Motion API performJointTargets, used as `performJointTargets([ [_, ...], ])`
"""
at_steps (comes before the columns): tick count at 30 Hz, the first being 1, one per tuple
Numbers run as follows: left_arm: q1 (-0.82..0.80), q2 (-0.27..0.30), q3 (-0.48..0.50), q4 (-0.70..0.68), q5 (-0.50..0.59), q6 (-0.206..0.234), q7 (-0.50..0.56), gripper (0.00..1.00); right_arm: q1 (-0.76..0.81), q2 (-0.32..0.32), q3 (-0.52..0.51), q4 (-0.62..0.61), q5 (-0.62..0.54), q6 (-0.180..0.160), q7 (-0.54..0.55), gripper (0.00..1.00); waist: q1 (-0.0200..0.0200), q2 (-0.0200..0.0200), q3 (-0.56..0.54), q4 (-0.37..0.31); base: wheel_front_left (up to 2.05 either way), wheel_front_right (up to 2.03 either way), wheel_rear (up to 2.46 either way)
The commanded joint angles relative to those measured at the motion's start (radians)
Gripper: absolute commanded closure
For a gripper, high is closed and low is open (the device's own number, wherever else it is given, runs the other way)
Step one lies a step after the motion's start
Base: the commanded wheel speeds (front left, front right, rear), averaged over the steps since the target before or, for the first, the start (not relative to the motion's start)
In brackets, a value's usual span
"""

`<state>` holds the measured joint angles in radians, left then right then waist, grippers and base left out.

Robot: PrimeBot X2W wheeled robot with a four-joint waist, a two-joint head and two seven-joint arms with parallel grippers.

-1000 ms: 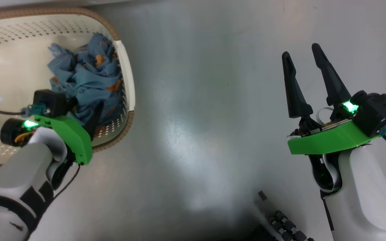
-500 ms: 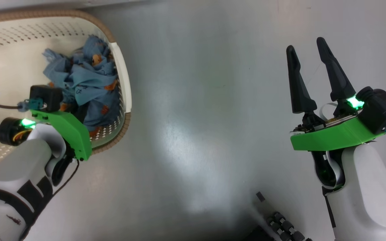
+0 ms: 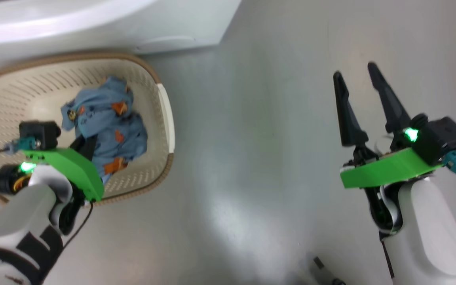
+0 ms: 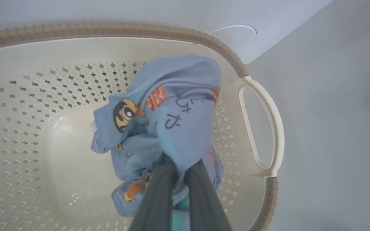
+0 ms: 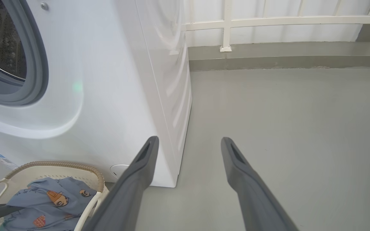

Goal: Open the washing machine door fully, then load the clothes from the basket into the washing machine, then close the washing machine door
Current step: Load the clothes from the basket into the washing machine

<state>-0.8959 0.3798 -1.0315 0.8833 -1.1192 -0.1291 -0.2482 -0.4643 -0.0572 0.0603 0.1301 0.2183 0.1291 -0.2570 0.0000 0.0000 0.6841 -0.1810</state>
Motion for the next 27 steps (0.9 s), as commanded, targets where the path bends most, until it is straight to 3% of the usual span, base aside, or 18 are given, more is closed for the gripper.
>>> performJointTargets([
  [1, 0.038, 0.029, 0.06, -0.017, 0.028, -0.002, -0.013, 1.0, 0.051, 0.003, 0.021, -0.01, -0.008, 0.002, -0.005, 0.0, 0.0, 0.0, -0.105, 0.043, 0.0, 0.0, 0.0],
  [16, 0.317, -0.021, 0.421, -0.131, 0.272, -0.002, -0.013, 1.0, 0.202, -0.042, 0.013, 0.041, 0.013, 0.002, -0.005, 0.0, 0.0, 0.0, -0.38, 0.113, 0.0, 0.0, 0.0],
  [27, 0.523, -0.061, 0.693, -0.318, 0.486, -0.002, -0.013, 1.0, 0.334, -0.076, -0.002, 0.057, 0.03, 0.002, -0.005, 0.0, 0.0, 0.0, -0.558, 0.157, 0.0, 0.0, 0.0],
])
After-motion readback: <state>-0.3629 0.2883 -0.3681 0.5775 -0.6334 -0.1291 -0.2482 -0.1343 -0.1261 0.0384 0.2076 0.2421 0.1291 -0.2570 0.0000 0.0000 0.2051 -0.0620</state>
